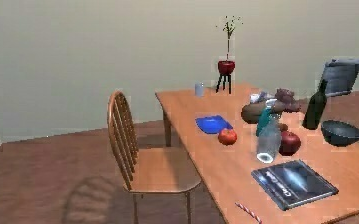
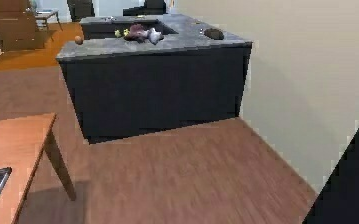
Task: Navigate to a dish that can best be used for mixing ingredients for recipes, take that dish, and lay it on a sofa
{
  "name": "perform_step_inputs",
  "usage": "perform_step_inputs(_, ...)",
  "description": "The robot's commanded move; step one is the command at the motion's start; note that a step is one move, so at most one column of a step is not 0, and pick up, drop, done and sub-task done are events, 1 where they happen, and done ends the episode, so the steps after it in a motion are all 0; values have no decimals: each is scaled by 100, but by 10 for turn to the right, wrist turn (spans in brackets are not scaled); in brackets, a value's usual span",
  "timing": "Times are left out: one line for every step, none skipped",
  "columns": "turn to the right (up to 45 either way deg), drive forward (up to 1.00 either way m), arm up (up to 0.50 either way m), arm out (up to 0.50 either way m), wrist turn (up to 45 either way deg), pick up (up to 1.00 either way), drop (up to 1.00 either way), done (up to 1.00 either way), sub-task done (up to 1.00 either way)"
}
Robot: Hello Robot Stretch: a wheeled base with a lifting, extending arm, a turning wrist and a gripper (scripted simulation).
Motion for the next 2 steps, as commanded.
perform_step_inputs(450, 0, 0, 0, 0, 0, 0, 0, 0)
perform_step_inputs(240, 0, 0, 0, 0, 0, 0, 0, 0)
